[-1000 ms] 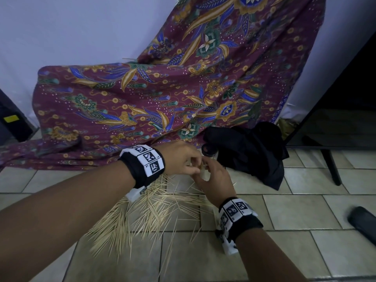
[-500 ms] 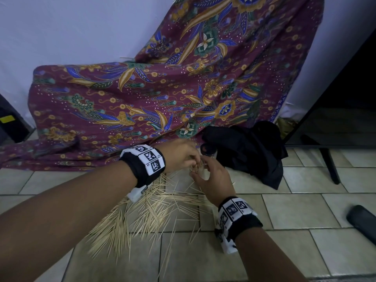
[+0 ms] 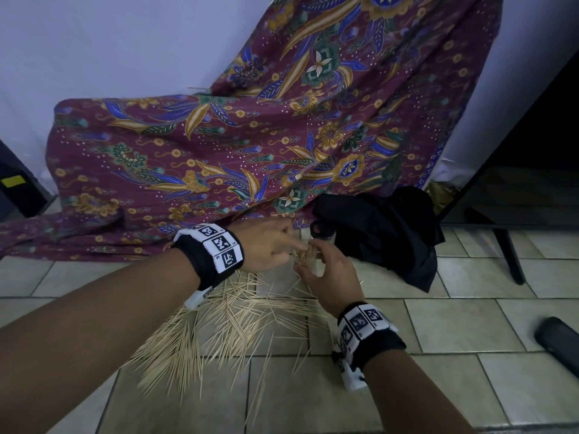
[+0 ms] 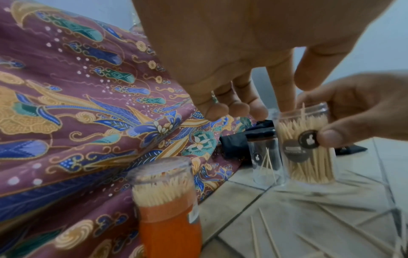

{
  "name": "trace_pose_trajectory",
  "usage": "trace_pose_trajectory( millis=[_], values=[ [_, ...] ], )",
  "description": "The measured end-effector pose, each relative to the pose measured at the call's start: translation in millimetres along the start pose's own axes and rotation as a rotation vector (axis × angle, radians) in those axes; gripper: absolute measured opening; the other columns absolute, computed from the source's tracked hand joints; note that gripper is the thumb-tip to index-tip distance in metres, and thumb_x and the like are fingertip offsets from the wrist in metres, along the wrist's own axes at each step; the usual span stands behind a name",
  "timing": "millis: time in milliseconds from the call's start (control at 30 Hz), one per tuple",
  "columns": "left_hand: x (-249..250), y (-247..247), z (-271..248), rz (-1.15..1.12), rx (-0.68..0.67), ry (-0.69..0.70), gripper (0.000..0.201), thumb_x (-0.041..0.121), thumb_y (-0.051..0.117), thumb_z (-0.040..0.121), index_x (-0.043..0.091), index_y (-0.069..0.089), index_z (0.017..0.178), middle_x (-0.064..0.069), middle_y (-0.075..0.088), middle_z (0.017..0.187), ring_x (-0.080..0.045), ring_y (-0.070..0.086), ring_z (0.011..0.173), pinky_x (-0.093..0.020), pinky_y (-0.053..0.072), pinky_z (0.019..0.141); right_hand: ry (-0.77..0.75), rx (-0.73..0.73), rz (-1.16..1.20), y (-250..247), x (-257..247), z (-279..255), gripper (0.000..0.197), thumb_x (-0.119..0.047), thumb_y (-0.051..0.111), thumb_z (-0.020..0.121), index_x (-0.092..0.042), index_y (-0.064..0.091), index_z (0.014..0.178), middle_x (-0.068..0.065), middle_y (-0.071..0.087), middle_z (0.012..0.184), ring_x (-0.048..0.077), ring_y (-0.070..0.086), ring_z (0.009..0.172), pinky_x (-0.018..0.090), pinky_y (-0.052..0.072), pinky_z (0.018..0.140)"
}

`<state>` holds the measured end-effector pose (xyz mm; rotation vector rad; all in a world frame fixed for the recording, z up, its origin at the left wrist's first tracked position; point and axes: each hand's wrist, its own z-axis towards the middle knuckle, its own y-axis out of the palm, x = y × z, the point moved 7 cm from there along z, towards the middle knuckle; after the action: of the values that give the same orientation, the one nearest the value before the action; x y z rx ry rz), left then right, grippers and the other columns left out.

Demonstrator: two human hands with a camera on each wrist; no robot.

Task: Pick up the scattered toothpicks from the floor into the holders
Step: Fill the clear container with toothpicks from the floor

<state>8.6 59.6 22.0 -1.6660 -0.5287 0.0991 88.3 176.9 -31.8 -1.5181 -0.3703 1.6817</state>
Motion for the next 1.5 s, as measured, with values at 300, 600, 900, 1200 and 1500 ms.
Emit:
trace_pose_trajectory(
  millis=[300,600,900,1200,1500],
  values=[
    [6.3,11.6,-8.6,0.077,-0.066,0.052,0.060,0.028,0.039,0.093,0.048,0.021,0.147,0.001,0.043,0.117,-0.016,0.045,0.102,-0.034,0.041,0.085,-0.003,0.005,-0.003,1.1,-1.1,-1.5,0.050,-0.035,0.075,0.083,-0.014,0.058,0.125,0.000,0.063,0.117,0.015,0.060,0.105,0.034,0.049,0.089],
    [-7.2,4.4,-17.9,0.052,0.000,-0.007,0.062,0.025,0.040,0.096,0.045,0.017,0.150,0.005,0.037,0.117,-0.013,0.041,0.093,-0.030,0.040,0.083,0.037,-0.011,0.028,-3.3,-4.6,0.2,0.049,-0.038,0.073,0.084,-0.019,0.056,0.127,-0.003,0.062,0.118,0.012,0.059,0.105,0.031,0.049,0.090],
    [-43.6,19.6,-40.2,0.046,-0.065,-0.143,0.043,0.045,0.061,0.089,0.031,0.054,0.129,0.004,0.055,0.119,-0.018,0.056,0.109,-0.033,0.048,0.088,-0.024,-0.016,0.033,1.6,-32.3,2.8,0.043,-0.036,0.074,0.084,-0.028,0.057,0.123,-0.011,0.058,0.118,0.003,0.052,0.101,0.021,0.041,0.088],
    [-67.3,80.0,-86.3,0.015,-0.350,-0.311,0.118,0.082,0.067,0.056,0.035,0.012,0.149,0.001,0.019,0.156,-0.023,0.029,0.140,-0.047,0.035,0.110,-0.038,-0.060,-0.014,30.9,-38.9,-5.0,0.053,-0.037,0.074,0.084,-0.017,0.055,0.129,-0.002,0.059,0.126,0.011,0.056,0.108,0.021,0.040,0.088],
    [-53.8,99.8,-102.8,0.006,-0.277,-0.305,0.115,0.064,0.075,0.066,0.019,0.012,0.151,-0.007,0.033,0.149,-0.024,0.038,0.130,-0.041,0.039,0.105,-0.070,-0.058,-0.024,37.1,-43.1,-5.5,0.050,-0.037,0.075,0.083,-0.019,0.056,0.125,-0.003,0.059,0.122,0.013,0.057,0.106,0.026,0.045,0.087]
  ],
)
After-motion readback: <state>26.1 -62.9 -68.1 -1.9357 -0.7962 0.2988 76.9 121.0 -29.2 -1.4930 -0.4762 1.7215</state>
